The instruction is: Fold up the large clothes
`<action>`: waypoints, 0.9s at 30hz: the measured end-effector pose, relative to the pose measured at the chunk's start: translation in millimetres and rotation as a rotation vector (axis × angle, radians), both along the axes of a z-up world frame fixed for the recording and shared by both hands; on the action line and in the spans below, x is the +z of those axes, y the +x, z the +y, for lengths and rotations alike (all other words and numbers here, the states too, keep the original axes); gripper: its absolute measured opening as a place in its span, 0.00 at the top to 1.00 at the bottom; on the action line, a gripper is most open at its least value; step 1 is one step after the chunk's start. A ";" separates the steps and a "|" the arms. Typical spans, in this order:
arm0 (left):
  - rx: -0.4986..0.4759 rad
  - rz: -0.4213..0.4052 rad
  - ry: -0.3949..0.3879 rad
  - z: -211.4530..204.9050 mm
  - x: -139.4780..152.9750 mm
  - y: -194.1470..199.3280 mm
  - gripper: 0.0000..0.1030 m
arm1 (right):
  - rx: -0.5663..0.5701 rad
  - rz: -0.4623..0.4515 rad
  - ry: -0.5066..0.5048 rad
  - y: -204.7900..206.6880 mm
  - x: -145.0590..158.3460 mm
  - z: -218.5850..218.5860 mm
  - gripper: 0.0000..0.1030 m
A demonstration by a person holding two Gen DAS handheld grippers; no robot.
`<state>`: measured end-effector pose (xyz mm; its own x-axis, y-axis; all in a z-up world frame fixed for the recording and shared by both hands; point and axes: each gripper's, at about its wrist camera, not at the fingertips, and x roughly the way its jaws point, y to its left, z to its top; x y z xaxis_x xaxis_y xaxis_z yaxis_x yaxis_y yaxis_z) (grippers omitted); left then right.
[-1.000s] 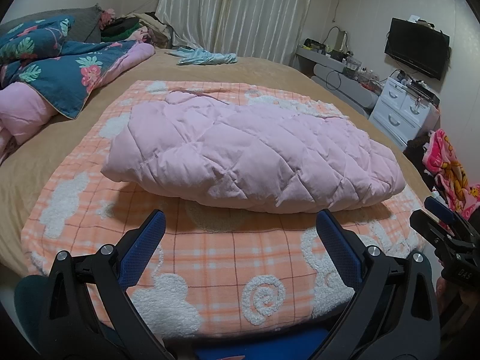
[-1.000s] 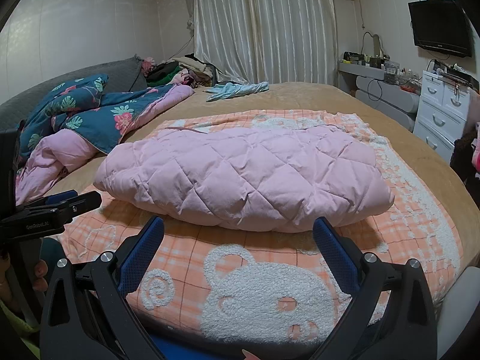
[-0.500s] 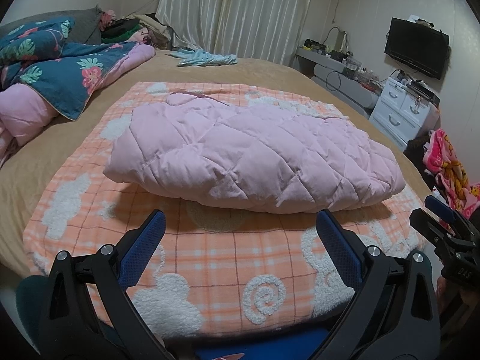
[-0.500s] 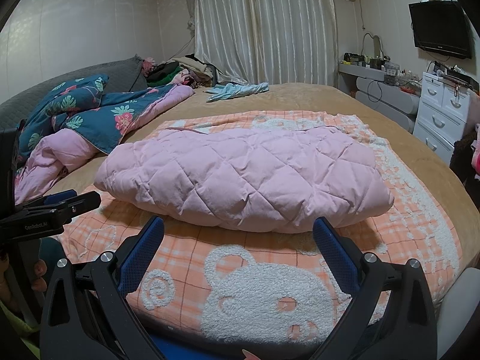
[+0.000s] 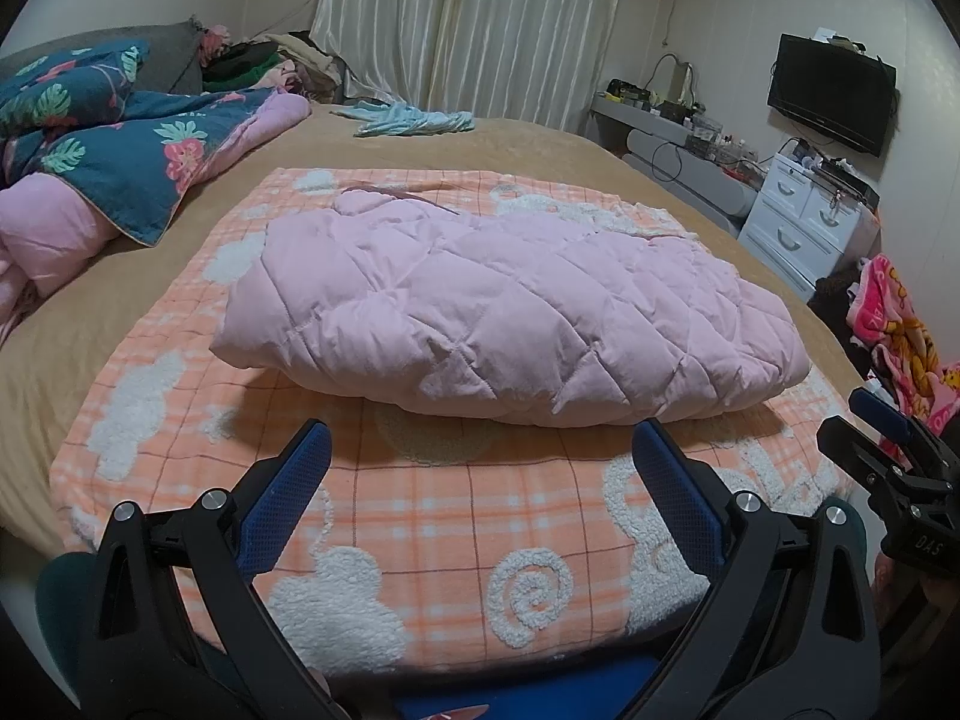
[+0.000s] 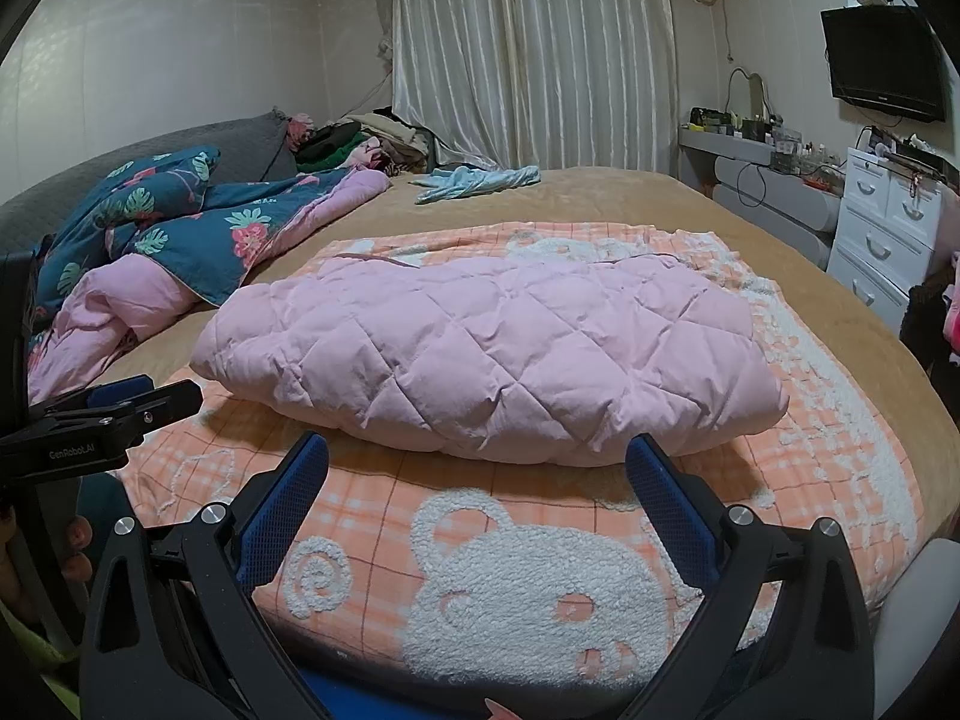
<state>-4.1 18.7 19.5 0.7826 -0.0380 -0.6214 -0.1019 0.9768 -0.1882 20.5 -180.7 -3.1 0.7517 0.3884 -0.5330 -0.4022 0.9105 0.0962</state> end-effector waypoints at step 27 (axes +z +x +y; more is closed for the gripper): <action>0.085 0.049 -0.027 37.6 -12.8 11.4 0.09 | -0.148 -0.005 0.053 8.7 2.3 -52.9 0.04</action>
